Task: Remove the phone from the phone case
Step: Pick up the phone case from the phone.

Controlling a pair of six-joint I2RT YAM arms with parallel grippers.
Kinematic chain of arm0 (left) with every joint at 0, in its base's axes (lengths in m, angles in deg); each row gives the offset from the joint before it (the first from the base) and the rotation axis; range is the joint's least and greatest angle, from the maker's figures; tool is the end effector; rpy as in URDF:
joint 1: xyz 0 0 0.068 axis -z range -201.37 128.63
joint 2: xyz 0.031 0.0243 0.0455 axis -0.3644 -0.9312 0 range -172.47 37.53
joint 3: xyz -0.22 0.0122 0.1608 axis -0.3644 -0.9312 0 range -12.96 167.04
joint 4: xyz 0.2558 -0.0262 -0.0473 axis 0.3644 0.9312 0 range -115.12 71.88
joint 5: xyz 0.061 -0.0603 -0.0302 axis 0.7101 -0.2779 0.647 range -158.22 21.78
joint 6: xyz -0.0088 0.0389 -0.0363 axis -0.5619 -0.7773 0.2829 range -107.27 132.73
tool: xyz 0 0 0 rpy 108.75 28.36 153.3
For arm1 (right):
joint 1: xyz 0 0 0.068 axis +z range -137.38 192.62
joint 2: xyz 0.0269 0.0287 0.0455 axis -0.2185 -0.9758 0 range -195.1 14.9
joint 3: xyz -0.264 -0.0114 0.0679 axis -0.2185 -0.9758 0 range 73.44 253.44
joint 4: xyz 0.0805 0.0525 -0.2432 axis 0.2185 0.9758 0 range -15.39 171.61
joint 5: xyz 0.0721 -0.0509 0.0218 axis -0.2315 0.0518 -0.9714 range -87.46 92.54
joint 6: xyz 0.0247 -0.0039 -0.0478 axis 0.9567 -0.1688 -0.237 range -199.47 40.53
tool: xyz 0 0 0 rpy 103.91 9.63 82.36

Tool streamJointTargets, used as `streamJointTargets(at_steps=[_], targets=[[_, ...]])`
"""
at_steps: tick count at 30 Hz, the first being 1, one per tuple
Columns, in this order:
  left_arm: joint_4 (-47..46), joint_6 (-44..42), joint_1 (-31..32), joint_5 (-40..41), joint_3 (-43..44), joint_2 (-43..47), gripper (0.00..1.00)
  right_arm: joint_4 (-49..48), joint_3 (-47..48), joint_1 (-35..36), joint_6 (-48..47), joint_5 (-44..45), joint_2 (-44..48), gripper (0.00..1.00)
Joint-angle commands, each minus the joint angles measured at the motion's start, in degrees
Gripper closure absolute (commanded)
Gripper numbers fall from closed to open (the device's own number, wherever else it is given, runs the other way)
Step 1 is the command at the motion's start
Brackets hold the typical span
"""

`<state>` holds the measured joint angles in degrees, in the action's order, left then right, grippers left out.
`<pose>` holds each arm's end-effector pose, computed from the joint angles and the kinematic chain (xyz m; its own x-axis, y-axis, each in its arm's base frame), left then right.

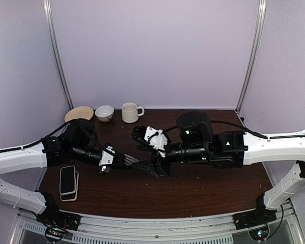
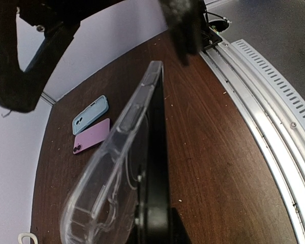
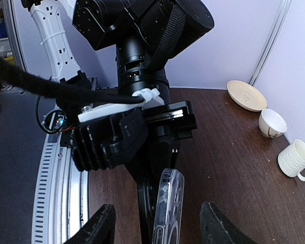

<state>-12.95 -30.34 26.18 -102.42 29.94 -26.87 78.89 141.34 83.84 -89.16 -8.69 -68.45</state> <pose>0.1486 -0.1920 0.2603 0.3591 0.4444 -0.8207 0.9320 -0.1237 0.3408 0.1042 0.3280 0.3315 0.0592 -0.3388 -0.9390 -0.9918 0.0864 -0.0937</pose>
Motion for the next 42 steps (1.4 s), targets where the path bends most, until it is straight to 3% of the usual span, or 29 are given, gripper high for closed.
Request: streamJointTargets(at_steps=[1, 19, 36, 42], targets=[[-3.09, 1.34, 0.53, -0.27, 2.88, 0.32, 1.00, 0.94, 3.64, 0.78, 0.97, 2.55, -2.40, 0.41], [-2.95, 1.24, 1.05, 0.09, 2.72, 1.09, 1.00, 2.20, 7.89, 1.86, -1.02, 9.48, -9.35, 0.65], [-2.85, -0.07, 1.07, -0.85, 2.20, 2.08, 1.00, 3.59, 8.08, 2.34, -2.85, 17.35, -10.88, 0.69], [-2.85, -0.18, 1.23, -0.55, 2.10, 2.39, 1.00, 4.08, 8.21, 2.37, -2.92, 16.29, -10.95, 0.72]])
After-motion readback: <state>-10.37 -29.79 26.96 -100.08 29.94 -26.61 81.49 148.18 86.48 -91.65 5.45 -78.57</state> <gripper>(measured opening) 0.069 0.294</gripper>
